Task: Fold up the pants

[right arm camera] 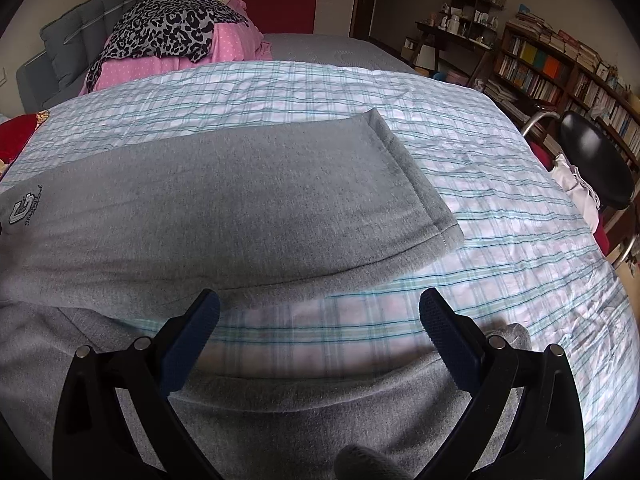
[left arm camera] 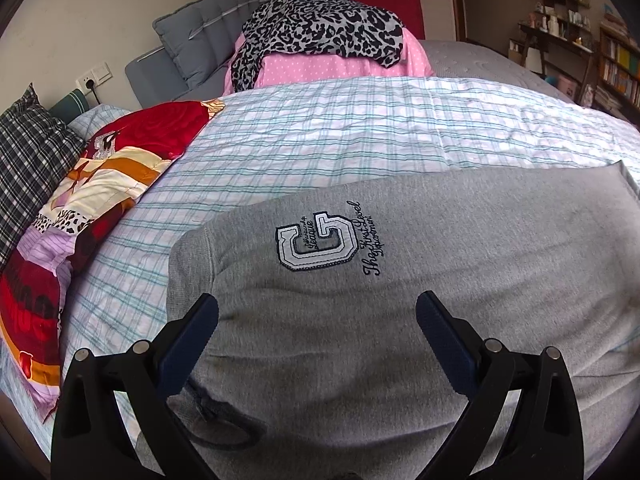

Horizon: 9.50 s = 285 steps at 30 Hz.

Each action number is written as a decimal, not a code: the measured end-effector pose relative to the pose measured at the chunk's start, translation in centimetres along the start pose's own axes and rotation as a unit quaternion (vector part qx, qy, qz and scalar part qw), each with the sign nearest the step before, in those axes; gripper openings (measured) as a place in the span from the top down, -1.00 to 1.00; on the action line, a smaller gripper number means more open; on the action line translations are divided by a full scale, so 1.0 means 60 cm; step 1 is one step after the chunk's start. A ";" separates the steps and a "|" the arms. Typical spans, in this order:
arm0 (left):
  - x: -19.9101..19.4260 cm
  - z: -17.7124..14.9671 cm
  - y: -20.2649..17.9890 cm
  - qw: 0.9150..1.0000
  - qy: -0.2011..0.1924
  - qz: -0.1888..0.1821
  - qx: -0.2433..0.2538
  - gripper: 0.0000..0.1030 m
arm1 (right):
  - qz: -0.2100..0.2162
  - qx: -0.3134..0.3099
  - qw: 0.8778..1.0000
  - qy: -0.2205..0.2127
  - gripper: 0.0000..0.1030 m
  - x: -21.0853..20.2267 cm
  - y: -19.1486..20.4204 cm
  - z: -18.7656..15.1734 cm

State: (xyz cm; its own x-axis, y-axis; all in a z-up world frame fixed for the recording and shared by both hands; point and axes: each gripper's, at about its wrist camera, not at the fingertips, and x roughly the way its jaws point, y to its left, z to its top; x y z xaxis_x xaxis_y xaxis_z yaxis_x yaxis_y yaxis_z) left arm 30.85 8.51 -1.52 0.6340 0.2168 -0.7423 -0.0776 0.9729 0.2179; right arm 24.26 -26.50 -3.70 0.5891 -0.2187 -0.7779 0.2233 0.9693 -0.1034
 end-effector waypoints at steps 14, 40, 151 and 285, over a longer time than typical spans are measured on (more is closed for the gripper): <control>0.161 0.073 0.041 0.995 0.083 -0.039 -0.032 -0.91 | 0.005 -0.006 0.999 0.038 -0.96 0.121 0.004 0.069; 0.161 0.096 0.115 0.989 0.058 -0.132 -0.018 -0.91 | 0.060 -0.015 0.996 0.068 -0.96 0.165 -0.009 0.058; -0.241 -0.307 0.257 0.974 -0.111 -0.194 -0.044 0.23 | 0.127 0.243 0.943 -0.187 0.83 -0.268 -0.359 -0.286; -0.242 -0.339 0.316 0.983 -0.072 -0.082 -0.145 -0.03 | 0.001 0.281 0.945 -0.169 0.13 -0.295 -0.318 -0.421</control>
State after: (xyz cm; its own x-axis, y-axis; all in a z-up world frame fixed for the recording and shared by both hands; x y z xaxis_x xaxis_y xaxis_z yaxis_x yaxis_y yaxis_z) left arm 4.51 25.47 0.47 0.7566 0.0619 -0.6509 -0.1682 0.9804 -0.1024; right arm -10.06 -38.26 -3.62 0.7829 -0.3329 -0.5255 0.5432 0.7775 0.3168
